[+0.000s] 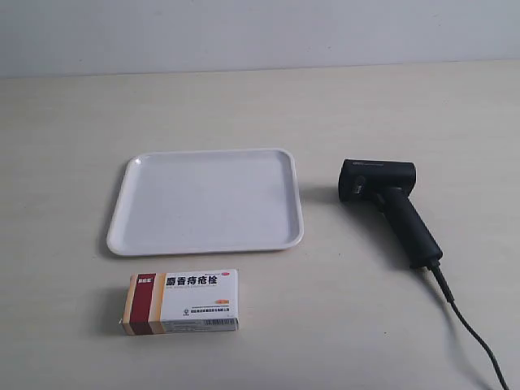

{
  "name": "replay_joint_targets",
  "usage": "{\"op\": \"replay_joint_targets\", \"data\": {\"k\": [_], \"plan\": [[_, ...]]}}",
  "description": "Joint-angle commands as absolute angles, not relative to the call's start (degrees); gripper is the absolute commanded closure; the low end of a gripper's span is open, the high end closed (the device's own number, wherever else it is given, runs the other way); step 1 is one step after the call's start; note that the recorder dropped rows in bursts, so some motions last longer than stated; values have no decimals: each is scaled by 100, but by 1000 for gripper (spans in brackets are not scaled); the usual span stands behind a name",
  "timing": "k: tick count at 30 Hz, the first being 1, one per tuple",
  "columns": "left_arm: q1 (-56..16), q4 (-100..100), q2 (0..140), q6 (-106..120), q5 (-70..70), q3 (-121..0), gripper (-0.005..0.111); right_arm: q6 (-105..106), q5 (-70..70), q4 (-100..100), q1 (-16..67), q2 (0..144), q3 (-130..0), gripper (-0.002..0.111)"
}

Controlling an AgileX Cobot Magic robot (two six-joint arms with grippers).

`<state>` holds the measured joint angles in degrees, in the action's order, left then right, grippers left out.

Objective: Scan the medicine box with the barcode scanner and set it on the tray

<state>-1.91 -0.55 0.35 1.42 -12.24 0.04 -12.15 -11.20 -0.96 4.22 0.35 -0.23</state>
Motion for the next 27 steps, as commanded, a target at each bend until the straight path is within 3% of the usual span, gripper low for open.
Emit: {"op": "replay_joint_targets", "data": {"k": [1,13,19,23,27], "plan": [[-179,-101,0,128,-1215,0,104,-1201,-1110,-148,382,0,0,108],[-179,-101,0,130,-1134,0,104,-1201,-1110,-148,382,0,0,108],[-179,-1637,0,-1388,771,0,104,-1201,-923,-148,382,0,0,108],[-179,-1168,6,-1317,2336,-6,107,-1214,-682,45,382,0,0,108],[-179,-1215,1180,-460,1931,-683,107,-1214,-672,641,382,0,0,108]]}}
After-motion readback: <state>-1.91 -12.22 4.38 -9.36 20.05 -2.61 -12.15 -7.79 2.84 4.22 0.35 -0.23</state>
